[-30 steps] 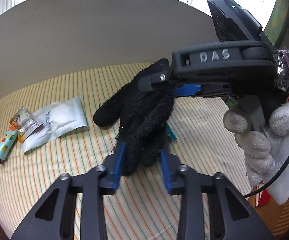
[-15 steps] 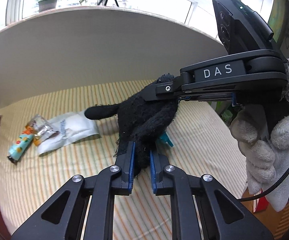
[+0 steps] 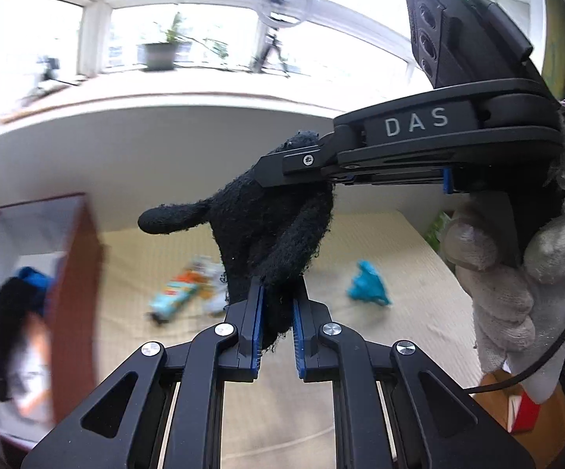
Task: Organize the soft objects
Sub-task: 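Lift the black glove with the right tool and carry it over the shoebox, then open the right tool to release the glove into the shoebox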
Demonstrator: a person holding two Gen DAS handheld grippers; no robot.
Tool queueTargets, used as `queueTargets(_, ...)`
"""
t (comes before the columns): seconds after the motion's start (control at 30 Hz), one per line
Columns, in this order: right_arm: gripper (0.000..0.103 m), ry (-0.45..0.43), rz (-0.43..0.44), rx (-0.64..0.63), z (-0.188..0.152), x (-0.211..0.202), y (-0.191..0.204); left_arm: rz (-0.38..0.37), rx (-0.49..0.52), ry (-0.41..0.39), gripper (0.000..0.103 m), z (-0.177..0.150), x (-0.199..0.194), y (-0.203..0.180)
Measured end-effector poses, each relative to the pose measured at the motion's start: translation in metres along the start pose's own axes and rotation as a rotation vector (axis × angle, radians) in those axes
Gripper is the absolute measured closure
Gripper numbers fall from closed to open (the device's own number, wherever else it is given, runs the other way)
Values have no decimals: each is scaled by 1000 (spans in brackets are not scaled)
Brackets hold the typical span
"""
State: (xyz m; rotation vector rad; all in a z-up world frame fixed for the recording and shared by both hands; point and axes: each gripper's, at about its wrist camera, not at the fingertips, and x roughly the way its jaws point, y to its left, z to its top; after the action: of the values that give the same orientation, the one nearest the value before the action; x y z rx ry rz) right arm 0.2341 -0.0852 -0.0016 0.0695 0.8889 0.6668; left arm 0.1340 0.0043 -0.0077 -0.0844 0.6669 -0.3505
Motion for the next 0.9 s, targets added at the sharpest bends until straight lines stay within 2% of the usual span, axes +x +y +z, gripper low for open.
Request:
queueTargets(0.23,95,32,122,-104,28,60,83,132,-92,-68,92,-5,-48,71)
queueTargets(0.47,94,84,213,-191,39,121,151,248,-166,-80,92,-20,-71,126)
queueTargets(0.63,95,131,229,-258,37,156,183,298,-198,-66,92,-32,-75,158)
queueTargets(0.77,94,164,215,-278,32,177,191,315,-218,-35,92,-38,-68,171)
queueTargets(0.87,91,197,178,-310,28,188,191,305,-231,1,91,-37,-58,175)
queueTargets(0.9,86,206,157,-318,26,190,189,295,-239,19,85,-39,-54,176)
